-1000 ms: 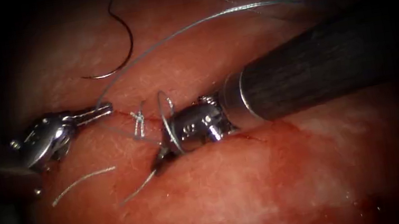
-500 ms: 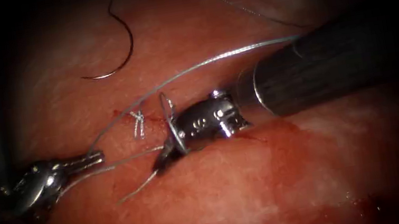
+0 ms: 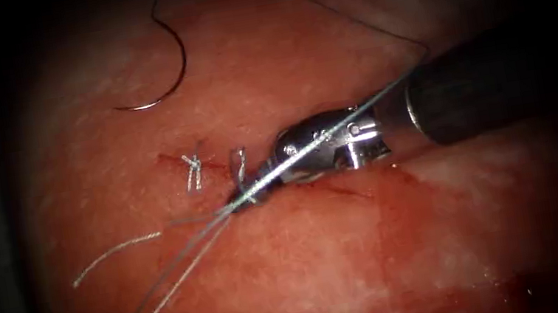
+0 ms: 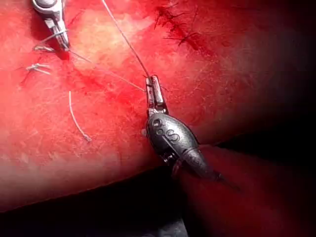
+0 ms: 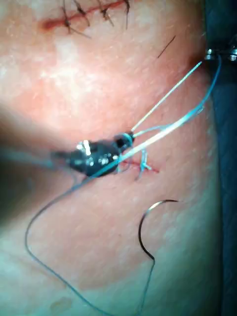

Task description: Wound Closure

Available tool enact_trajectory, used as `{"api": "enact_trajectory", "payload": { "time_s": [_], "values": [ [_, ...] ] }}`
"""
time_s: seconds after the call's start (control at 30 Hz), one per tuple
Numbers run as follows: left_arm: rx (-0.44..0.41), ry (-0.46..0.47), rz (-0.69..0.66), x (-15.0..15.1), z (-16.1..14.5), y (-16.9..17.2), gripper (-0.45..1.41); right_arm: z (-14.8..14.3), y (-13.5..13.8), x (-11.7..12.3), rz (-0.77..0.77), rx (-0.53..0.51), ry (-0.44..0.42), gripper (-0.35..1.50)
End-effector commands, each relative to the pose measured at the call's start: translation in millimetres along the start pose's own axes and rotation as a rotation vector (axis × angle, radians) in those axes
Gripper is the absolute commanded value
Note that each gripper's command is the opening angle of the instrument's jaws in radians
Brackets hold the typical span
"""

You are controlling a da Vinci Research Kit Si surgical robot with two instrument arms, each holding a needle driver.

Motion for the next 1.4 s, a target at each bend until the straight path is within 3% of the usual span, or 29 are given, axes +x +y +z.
{"api": "enact_trajectory", "payload": {
  "time_s": [0.03,0.37,0.6,0.83,1.1,1.23,1.4],
  "values": [
    [-0.004,-0.002,-0.007,-1.0,-0.3,2.2,-0.45,0.7,0.2,-0.6,0.009,-0.008,-0.001,-0.35],
    [-0.023,-0.021,-0.004,-0.4,-2.2,8.0,-0.45,-0.7,2.3,-1.3,0.027,-0.056,-0.079,-0.35],
    [-0.027,-0.026,-0.003,-1.1,-2.8,9.0,-0.45,-1.7,3.7,-2.1,0.107,-0.174,-0.133,-0.35],
    [-0.03,-0.024,-0.011,-2.1,-3.3,9.3,-0.45,-1.5,2.2,-2.9,0.403,-0.33,0.081,-0.35],
    [-0.034,-0.027,-0.012,-2.6,-3.9,9.5,-0.45,0.1,-0.3,-4.8,0.904,-0.512,0.417,-0.35],
    [-0.035,-0.028,-0.012,-2.5,-4.5,9.6,-0.45,-1.0,-0.5,-5.5,1.161,-0.609,0.523,-0.35],
    [-0.035,-0.028,-0.016,-2.6,-5.0,10.1,-0.45,-3.4,-0.3,-6.7,1.316,-0.675,0.656,-0.35]
  ]
}}
